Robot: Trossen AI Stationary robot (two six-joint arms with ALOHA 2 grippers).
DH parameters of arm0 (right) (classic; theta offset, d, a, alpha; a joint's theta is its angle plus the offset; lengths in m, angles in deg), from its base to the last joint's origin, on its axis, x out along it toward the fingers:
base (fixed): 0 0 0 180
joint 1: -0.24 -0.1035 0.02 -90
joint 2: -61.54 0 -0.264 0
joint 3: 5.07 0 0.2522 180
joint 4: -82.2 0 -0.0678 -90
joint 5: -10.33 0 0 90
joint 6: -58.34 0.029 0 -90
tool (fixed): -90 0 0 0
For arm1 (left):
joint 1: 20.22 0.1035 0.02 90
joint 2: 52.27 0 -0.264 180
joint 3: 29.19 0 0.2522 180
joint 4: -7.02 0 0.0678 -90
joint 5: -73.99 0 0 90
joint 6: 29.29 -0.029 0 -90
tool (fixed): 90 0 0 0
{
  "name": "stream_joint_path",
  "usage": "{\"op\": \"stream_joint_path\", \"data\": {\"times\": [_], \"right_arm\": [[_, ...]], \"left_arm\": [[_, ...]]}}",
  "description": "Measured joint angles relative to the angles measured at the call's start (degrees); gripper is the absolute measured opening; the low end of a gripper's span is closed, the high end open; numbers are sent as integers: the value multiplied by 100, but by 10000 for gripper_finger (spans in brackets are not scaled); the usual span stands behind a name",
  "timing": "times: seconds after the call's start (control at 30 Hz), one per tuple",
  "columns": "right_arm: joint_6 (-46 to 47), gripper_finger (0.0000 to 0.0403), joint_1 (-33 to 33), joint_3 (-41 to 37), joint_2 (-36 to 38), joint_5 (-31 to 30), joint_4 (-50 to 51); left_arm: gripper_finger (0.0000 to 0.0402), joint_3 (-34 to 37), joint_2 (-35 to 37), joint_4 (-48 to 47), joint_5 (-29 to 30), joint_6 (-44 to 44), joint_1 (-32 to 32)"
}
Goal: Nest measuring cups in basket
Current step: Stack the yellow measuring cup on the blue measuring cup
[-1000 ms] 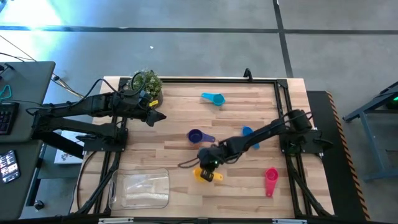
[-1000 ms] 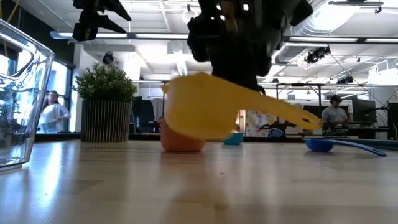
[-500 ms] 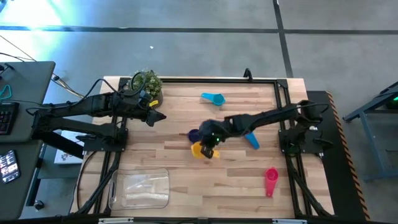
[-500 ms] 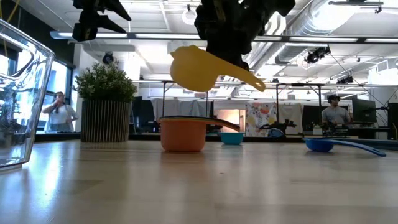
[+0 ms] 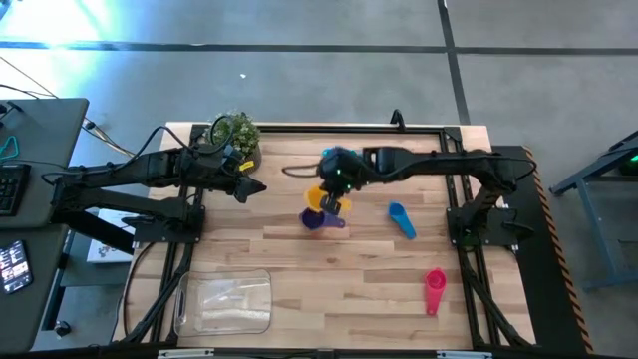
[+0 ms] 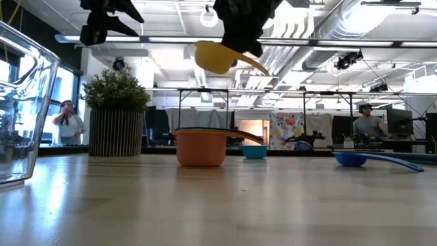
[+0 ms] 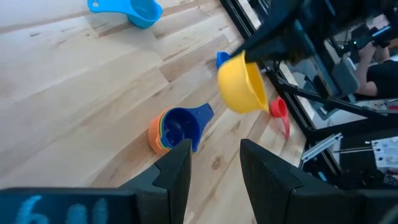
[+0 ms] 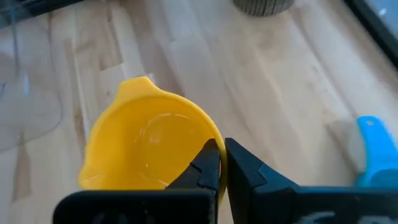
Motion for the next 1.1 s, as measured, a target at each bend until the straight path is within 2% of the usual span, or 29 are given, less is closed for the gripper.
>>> {"op": "stream_joint_path", "data": {"times": [0.3, 0.73, 1.1], "right_arm": [[-152, 0, 166, 97, -302, 226, 52], [-119, 0, -113, 90, -1082, 498, -81], [-106, 0, -175, 90, -1482, 491, -339]], "left_arm": [[129, 0, 0, 2, 173, -33, 0], [129, 0, 0, 1, 173, -31, 0], [129, 0, 0, -6, 170, -31, 0]]}}
